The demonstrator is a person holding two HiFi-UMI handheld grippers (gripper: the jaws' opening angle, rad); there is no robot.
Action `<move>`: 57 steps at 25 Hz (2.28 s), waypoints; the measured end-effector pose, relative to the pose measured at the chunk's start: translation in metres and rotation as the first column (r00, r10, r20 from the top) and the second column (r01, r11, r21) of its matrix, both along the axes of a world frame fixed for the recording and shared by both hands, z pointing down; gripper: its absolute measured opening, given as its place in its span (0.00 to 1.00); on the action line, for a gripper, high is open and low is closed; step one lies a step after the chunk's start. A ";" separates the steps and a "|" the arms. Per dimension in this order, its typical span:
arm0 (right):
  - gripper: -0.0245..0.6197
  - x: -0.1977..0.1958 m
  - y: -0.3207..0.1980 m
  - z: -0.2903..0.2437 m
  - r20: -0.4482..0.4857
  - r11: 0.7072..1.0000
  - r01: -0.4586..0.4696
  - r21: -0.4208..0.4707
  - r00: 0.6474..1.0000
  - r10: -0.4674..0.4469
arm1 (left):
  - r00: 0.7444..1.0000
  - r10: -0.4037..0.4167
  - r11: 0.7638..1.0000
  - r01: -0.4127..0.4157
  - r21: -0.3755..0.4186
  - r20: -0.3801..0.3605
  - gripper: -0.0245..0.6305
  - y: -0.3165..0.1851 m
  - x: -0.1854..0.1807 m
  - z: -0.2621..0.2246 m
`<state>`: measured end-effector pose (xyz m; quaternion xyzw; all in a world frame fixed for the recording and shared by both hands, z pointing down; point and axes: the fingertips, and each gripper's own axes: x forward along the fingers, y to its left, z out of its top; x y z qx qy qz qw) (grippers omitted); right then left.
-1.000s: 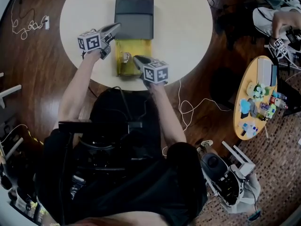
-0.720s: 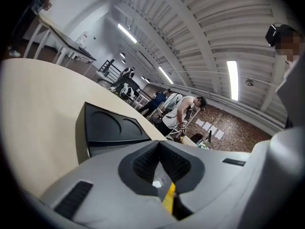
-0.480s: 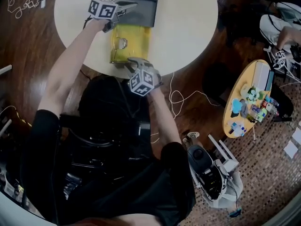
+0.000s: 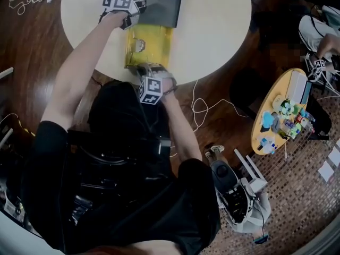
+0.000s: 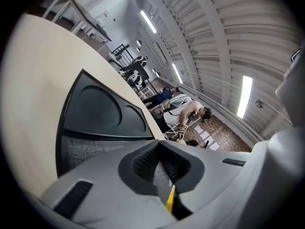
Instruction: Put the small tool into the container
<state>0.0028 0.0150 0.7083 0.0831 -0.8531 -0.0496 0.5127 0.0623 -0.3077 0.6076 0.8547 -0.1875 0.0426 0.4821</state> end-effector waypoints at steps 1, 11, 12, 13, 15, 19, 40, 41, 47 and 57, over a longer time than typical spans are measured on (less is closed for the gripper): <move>0.08 0.001 0.000 -0.001 -0.006 1.000 0.009 0.020 1.000 -0.009 | 1.000 -0.008 1.000 0.008 -0.012 -0.006 0.03 -0.001 0.000 -0.001; 0.10 -0.002 -0.031 -0.006 -0.024 0.991 -0.027 0.128 0.999 0.030 | 0.998 -0.057 0.995 0.053 -0.085 -0.040 0.03 -0.007 -0.005 -0.001; 0.10 -0.002 -0.034 -0.005 -0.028 0.991 -0.027 0.128 0.999 0.031 | 0.998 -0.058 0.995 0.054 -0.085 -0.040 0.03 -0.007 -0.005 -0.001; 0.10 -0.003 -0.035 -0.003 -0.034 0.992 -0.025 0.127 0.999 0.030 | 0.998 -0.059 0.995 0.055 -0.084 -0.038 0.03 -0.008 -0.006 0.000; 0.10 -0.002 -0.034 0.000 -0.050 0.992 -0.019 0.127 0.998 0.025 | 0.997 -0.061 0.995 0.058 -0.080 -0.036 0.03 -0.007 -0.006 0.000; 0.11 -0.003 -0.042 -0.015 -0.072 0.990 -0.032 0.137 0.997 0.042 | 0.998 -0.061 0.995 0.059 -0.078 -0.026 0.03 -0.007 -0.005 -0.001; 0.11 -0.006 -0.083 -0.018 -0.103 0.989 -0.086 0.123 0.990 0.099 | 0.997 -0.078 0.993 0.076 -0.088 -0.027 0.03 -0.008 -0.008 0.002; 0.11 -0.006 -0.083 -0.017 -0.102 0.990 -0.083 0.116 0.990 0.095 | 0.996 -0.080 0.993 0.077 -0.090 -0.026 0.03 -0.008 -0.008 0.003; 0.11 -0.005 -0.082 -0.020 -0.122 0.988 -0.093 0.121 0.987 0.108 | 0.996 -0.085 0.992 0.082 -0.096 -0.030 0.03 -0.011 -0.010 0.002; 0.12 -0.010 -0.120 -0.010 -0.127 0.977 -0.123 0.172 0.981 0.146 | 0.996 -0.089 0.992 0.088 -0.087 -0.017 0.03 -0.011 -0.016 0.003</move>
